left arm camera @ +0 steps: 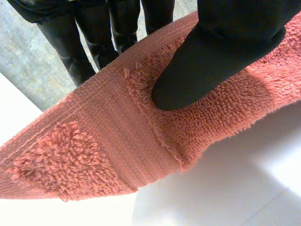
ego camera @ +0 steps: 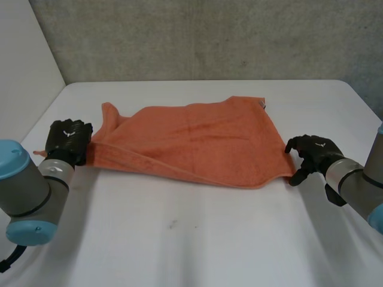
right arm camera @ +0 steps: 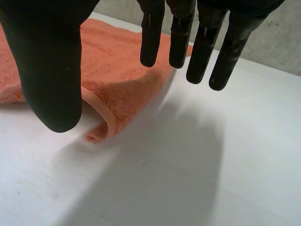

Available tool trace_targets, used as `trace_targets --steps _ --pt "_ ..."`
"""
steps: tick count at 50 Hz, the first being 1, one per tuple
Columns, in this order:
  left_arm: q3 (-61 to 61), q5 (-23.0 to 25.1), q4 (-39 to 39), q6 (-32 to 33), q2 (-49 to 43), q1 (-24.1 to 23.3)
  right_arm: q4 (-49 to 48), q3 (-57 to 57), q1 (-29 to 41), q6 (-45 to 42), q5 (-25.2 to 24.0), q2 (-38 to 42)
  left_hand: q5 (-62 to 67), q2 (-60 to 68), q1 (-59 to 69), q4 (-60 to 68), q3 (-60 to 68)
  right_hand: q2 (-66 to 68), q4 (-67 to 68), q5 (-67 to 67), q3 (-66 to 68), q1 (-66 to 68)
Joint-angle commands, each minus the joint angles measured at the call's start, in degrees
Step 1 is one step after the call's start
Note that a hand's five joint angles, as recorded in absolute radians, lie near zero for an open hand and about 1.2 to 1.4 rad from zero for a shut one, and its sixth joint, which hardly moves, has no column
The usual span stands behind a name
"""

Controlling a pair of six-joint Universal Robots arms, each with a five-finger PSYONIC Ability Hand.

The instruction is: Fold the laundry

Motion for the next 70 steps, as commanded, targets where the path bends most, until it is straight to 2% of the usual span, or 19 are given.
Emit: trace_targets --steps 1,8,19,21,24,26,27,29,31,33,38,40,45,50,58,59,60,65,70 --pt "0.05 0.00 0.03 -0.06 -0.14 0.19 -0.39 -0.37 -0.88 0.08 -0.38 2.01 10.47 10.22 12.02 10.23 10.36 1.50 2.01 1.83 1.80 4.31" --pt "0.05 0.00 0.02 -0.06 -0.06 0.28 -2.24 -0.81 -0.79 1.13 -0.47 3.94 10.47 10.22 12.02 10.23 10.36 4.37 4.88 4.70 4.66 7.17" --pt "-0.04 0.00 -0.06 -0.06 -0.06 0.55 -4.44 -3.71 -0.35 8.69 -0.38 7.11 10.47 10.22 12.02 10.23 10.36 13.95 14.47 14.29 14.25 16.76" --pt "-0.12 0.00 -0.06 -0.06 -0.06 0.55 -4.52 -4.85 -0.26 10.61 -0.03 7.63 10.47 10.22 12.02 10.23 10.36 21.15 21.66 21.48 21.45 23.96" --pt "-0.21 0.00 -0.06 -0.06 -0.14 0.46 -4.52 -5.29 -0.26 11.41 0.06 7.81 10.47 10.22 12.02 10.23 10.36 25.06 25.57 25.39 25.35 27.86" --pt "-0.30 0.00 -0.06 -0.06 -0.14 0.46 -4.87 -6.08 -0.26 12.29 0.50 7.90 10.47 10.22 12.02 10.23 10.36 37.25 37.77 37.59 37.55 40.06" --pt "-0.30 0.00 -0.06 -0.06 -0.23 0.46 -4.87 -6.08 -0.26 12.29 0.50 7.90 10.47 10.22 12.02 10.23 10.36 37.33 37.85 37.67 37.63 40.14" --pt "-0.30 0.08 -0.06 0.03 -0.32 0.46 -5.92 -6.35 -0.26 12.73 2.07 7.73 10.47 10.22 12.02 10.23 10.36 53.03 53.55 53.37 53.33 55.84" --pt "-0.21 0.26 -0.06 0.03 -0.58 0.46 -6.54 -6.43 -0.44 12.73 3.65 7.55 7.63 7.38 9.18 7.39 7.52 53.09 53.60 53.42 53.38 55.89" --pt "-0.04 0.35 -0.06 0.38 -0.93 0.46 -7.07 -6.43 -0.53 12.30 5.32 7.20 -8.11 -8.36 -6.56 -8.36 -8.22 53.09 53.60 53.42 53.38 55.89" --pt "0.49 0.44 -0.59 0.73 -1.81 0.63 -6.72 -7.84 -0.79 11.33 7.79 5.70 -14.07 -14.32 -12.52 -14.31 -14.18 53.09 53.60 53.42 53.38 55.89" --pt "0.49 0.44 -0.94 0.73 -1.99 0.63 -6.72 -7.84 -0.88 9.92 7.79 4.82 -14.07 -14.32 -12.52 -14.31 -14.18 53.09 53.60 53.42 53.38 55.89" --pt "0.40 0.44 -2.17 0.82 -2.16 1.25 -6.28 -6.97 -2.37 -1.56 7.79 1.58 -14.40 -14.65 -12.85 -14.65 -14.51 53.09 53.60 53.42 53.38 55.89" --pt "0.23 0.52 -3.14 0.82 -2.16 1.69 -5.67 -5.47 -2.90 -8.87 8.06 0.08 -12.55 -12.80 -11.00 -12.80 -12.66 53.09 53.60 53.42 53.38 55.89" --pt "-0.48 0.44 -5.16 0.91 -1.81 1.86 -4.88 -4.24 -2.81 -11.44 8.06 -0.36 -5.82 -6.07 -4.27 -6.07 -5.94 53.09 53.60 53.42 53.38 55.89" --pt "-0.82 0.35 -6.20 0.91 -1.29 1.95 -4.87 -4.24 -2.81 -11.44 8.06 -0.36 -1.66 -1.91 -0.11 -1.91 -1.77 53.09 53.60 53.42 53.38 55.89" --pt "-1.09 0.26 -7.26 0.91 -0.68 2.04 -4.61 -4.06 -2.90 -11.44 7.80 -0.80 10.35 10.10 11.90 10.10 10.24 53.09 53.60 53.42 53.38 55.89" --pt "-2.93 0.35 -9.99 0.82 3.62 1.95 -3.38 -3.01 -2.81 -12.14 7.35 -3.44 10.47 10.22 12.02 10.23 10.36 53.09 53.60 53.42 53.38 55.89" --pt "-5.48 0.44 -12.45 0.82 8.54 1.07 0.31 -2.57 -2.72 -16.98 6.30 -7.83 10.47 10.22 12.02 10.23 10.36 53.09 53.60 53.42 53.38 55.89"
